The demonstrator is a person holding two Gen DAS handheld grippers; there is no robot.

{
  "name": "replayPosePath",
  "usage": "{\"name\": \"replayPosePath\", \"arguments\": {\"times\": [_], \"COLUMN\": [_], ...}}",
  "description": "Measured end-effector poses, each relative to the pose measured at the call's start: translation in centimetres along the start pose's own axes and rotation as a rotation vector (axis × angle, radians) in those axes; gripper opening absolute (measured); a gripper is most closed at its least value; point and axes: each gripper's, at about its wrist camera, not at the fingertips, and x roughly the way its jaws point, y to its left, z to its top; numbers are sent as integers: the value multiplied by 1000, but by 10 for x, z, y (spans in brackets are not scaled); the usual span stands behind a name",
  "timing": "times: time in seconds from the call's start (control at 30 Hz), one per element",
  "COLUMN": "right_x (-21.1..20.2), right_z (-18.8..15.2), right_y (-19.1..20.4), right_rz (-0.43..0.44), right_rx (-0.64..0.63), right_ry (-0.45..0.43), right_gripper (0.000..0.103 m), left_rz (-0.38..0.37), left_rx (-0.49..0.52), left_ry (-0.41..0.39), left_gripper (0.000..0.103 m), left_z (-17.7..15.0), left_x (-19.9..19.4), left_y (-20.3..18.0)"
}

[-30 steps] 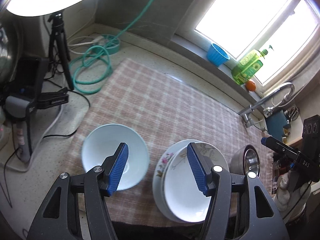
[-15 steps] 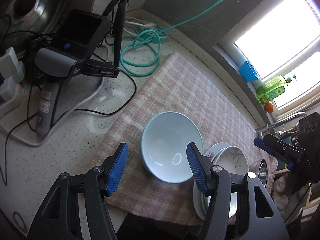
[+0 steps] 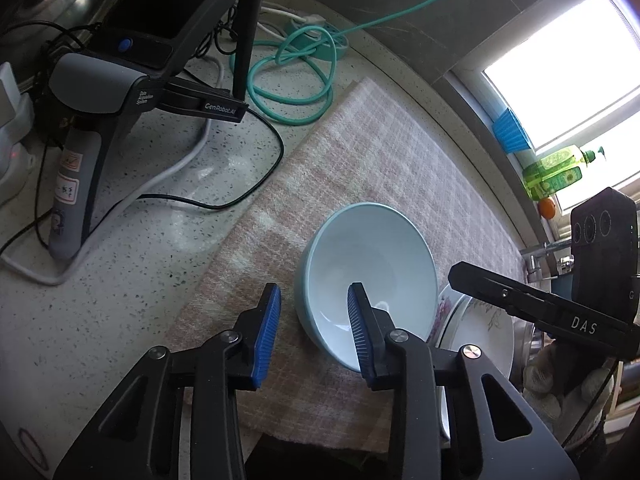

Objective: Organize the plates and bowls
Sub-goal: 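Close the right gripper on the light blue bowl rim, then lift the light blue bowl and carry it toward the plate stack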

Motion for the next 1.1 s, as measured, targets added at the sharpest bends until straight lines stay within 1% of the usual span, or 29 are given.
{"name": "replayPosePath", "arguments": {"times": [0.07, 0.17, 0.2, 0.23, 0.27, 0.33, 0.43, 0.6, 0.87, 1.1], "right_x": [8, 17, 19, 21, 22, 23, 21, 7, -33, -79], "right_z": [1, 0, -1, -1, -2, -2, -3, -4, -11, -28], "right_y": [0, 0, 0, 0, 0, 0, 1, 3, 3, -9], "right_rz": [-5, -19, -19, -16, -14, -19, -22, -11, -7, -6], "right_rx": [1, -4, -4, -5, -5, -6, 1, 1, 0, 25], "right_ry": [21, 40, 45, 50, 54, 50, 41, 13, -49, -108], "right_gripper": [37, 32, 30, 23, 17, 15, 13, 13, 13, 13], "left_rz": [-4, 3, 4, 6, 7, 16, 16, 7, -13, -64], "left_rx": [-7, 0, 2, 3, 6, 15, 17, 25, 84, 145], "left_ry": [7, 15, 20, 23, 27, 26, 26, 18, -19, -33], "left_gripper": [26, 25, 21, 17, 16, 14, 14, 14, 14, 14], "left_z": [0, -1, -1, -1, -2, -2, -2, -1, 0, 0], "left_x": [3, 7, 8, 10, 11, 12, 11, 3, -16, -29], "left_y": [1, 1, 1, 1, 1, 0, -1, -6, -32, -65]}}
